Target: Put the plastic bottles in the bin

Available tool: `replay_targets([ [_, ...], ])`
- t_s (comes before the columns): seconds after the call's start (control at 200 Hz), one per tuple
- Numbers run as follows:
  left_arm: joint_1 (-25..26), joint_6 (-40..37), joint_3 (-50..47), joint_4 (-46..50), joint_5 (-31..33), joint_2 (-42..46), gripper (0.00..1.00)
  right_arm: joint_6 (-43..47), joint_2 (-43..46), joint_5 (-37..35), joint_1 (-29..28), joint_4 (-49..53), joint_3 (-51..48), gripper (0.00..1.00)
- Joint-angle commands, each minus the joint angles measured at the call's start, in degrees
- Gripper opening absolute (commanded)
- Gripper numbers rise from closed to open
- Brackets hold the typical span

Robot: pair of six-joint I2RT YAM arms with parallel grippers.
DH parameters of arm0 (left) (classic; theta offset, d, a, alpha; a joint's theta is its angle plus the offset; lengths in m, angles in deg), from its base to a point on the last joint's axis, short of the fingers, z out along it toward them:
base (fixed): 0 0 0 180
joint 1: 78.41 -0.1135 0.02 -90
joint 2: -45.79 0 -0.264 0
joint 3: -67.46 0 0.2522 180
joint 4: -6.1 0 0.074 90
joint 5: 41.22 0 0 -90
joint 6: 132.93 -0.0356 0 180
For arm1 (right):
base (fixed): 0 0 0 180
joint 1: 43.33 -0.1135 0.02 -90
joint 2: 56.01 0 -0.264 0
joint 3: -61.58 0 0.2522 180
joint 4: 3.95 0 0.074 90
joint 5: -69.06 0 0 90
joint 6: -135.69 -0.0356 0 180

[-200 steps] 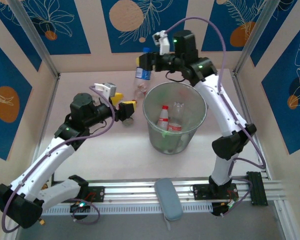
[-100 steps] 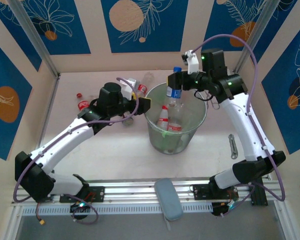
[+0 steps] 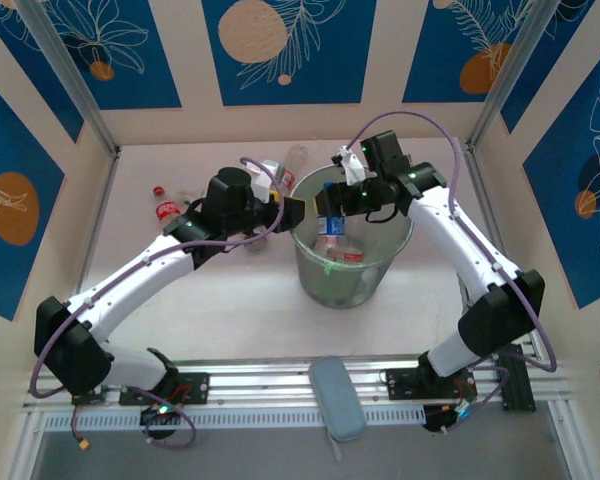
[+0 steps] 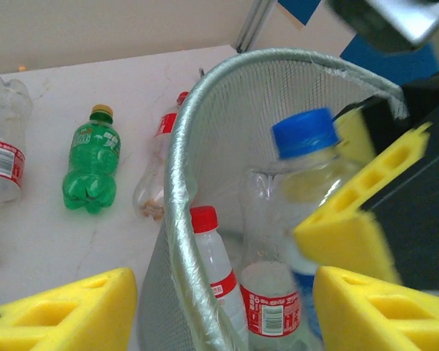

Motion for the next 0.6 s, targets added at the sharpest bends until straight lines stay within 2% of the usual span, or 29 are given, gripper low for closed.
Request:
replay_targets([
  [0.0, 0.97, 1.07, 1.12, -0.48, 1.04, -0.83, 0.63, -1.48, -1.65, 3.00, -0.46, -3.06, -2.01, 0.52],
  [0.295, 1.24, 0.91, 0.64, -0.56, 1.75, -0.64, 0.61, -2.87, -3.85, 3.20, -2.00, -6.08, -6.96, 0.54],
  [0.485, 1.21, 0.64, 0.42, -0.57, 2.01, -0.52, 0.61, -3.56, -2.48, 1.85, -2.21, -7.24, -8.94, 0.72],
  [0.59, 1.25, 0.65, 0.14, -0.83, 1.95, -0.43, 0.60, -3.23, -2.11, 1.28, -2.12, -6.71, -8.12, 0.78],
])
